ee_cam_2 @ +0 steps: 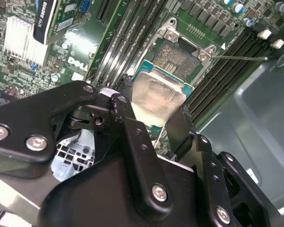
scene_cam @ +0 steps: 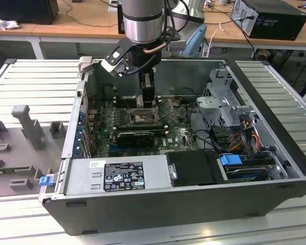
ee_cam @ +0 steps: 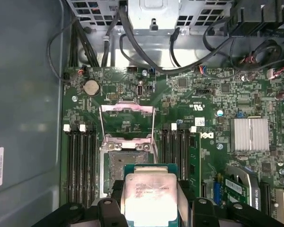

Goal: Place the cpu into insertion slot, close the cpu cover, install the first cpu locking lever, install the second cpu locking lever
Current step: 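Place the cpu into insertion slot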

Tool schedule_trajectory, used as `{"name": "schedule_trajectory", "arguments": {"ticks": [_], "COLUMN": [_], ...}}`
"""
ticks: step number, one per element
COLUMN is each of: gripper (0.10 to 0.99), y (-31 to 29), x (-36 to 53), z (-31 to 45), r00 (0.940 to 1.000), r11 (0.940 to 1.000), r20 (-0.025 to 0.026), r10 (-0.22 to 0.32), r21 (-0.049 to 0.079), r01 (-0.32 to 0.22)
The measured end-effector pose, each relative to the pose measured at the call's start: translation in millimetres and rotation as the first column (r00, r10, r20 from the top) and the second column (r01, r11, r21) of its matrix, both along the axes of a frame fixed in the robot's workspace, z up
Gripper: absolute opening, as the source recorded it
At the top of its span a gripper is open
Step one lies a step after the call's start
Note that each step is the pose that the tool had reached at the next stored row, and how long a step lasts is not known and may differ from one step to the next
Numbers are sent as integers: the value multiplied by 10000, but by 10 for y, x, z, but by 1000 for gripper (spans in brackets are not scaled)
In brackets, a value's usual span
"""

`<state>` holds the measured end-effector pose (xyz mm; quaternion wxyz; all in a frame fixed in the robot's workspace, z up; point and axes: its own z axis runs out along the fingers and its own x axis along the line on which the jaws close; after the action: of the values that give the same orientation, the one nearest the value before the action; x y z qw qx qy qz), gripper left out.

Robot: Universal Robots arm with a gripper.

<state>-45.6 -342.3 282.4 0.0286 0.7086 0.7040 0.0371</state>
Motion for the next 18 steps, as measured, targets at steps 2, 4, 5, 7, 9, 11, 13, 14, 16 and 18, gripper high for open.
{"name": "schedule_trajectory", "arguments": {"ticks": [2, 4, 5, 7, 9, 11, 13, 14, 16, 18], "gripper": [529, 529, 529, 529, 529, 529, 529, 529, 529, 529], "y": [0, 2, 5, 16, 21, 38, 48, 52, 64, 77], "x": [-1, -1, -1, -1, 0, -1, -1, -1, -2, -5], "z": [-26, -68, -87, -135, -164, -201, -245, -260, -295, -318], "r00": [10000, 10000, 10000, 9999, 9999, 9999, 9999, 9999, 9999, 9999], "r11": [10000, 10000, 10000, 9999, 9999, 9999, 9999, 9999, 9999, 9999], "r20": [-1, -1, 0, 0, 0, 0, -1, 0, -1, -2], "r10": [6, 32, 53, 110, 140, 141, 141, 140, 141, 141], "r21": [-2, -12, -13, -14, -13, -13, -13, -13, -13, -15], "r01": [-6, -32, -53, -110, -140, -141, -141, -140, -141, -141]}}
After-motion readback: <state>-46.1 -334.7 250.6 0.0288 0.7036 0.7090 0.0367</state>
